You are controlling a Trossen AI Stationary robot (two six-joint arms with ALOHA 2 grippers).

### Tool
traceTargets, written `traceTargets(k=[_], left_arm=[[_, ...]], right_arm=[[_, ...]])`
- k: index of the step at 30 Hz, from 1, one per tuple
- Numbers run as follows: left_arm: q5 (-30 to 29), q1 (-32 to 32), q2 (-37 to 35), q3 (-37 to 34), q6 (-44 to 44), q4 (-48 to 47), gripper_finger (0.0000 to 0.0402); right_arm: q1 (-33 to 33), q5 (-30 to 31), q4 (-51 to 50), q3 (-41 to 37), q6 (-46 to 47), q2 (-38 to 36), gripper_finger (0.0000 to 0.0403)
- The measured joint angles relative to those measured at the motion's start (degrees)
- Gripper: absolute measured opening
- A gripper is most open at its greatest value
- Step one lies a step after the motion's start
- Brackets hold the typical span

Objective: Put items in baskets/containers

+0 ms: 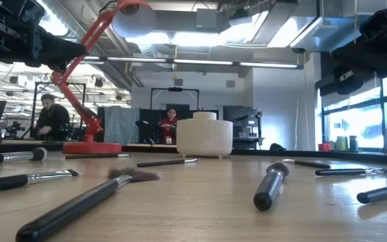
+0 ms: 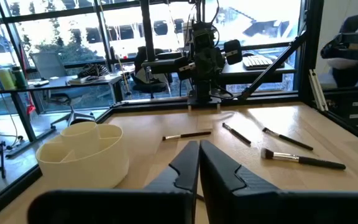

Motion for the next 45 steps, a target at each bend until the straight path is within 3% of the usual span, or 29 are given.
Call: traceTargets(k=[30,33,40,45], left_arm=[[0.01,0.0,0.01,-0.01,0.0,-0.01,0.001],[0.01,0.0,0.01,-0.02,0.0,0.0,0.0012],[0.0,0.0,0.01,-0.01,0.0,0.0,0.0011],[0.01,0.0,0.01,0.0,0.0,-0.01,0.0012]], right_arm=[[-0.01,0.0,0.03,-0.01,-0.07,0.0,0.0023],[-0.01,2.17,2.7,-0.01,-3.86,0.02,0.0023],[-0.01,3.04,8.27,0.01,8.18,0.02,0.0023],[0.01,5.53,8.51,-0.01,8.73,0.02,0.0023]])
